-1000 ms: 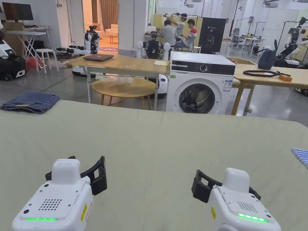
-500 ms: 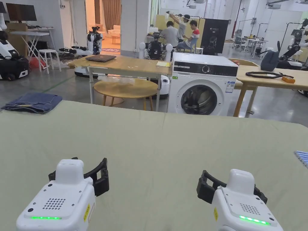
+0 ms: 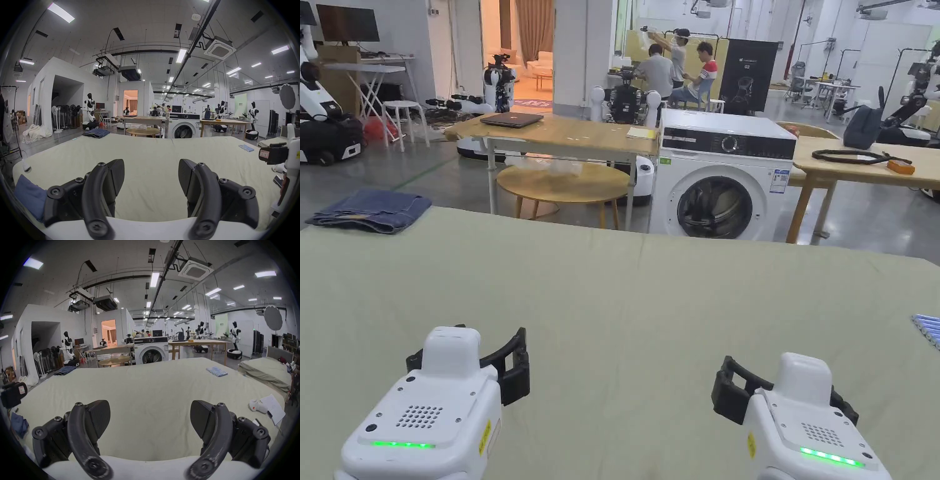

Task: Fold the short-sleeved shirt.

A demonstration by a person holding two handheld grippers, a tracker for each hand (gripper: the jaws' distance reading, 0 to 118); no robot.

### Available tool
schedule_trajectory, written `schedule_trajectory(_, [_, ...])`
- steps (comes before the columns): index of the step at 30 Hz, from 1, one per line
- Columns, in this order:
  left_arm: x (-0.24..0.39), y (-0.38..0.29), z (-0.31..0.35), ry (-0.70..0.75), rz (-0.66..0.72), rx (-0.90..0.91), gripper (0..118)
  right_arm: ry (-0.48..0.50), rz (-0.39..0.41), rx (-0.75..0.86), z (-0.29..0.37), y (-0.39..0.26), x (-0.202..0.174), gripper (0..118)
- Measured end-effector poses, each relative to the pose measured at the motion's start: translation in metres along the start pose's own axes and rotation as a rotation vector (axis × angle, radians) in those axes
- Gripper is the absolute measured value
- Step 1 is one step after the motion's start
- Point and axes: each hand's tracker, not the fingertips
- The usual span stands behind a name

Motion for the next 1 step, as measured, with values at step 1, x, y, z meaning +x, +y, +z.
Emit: schedule_trajectory(1, [0.0,0.0001,0.0003,0.0,0.0,-0.002,69,0.012,0.002,-0.005,-0.0006,0.0004,0.0012,102])
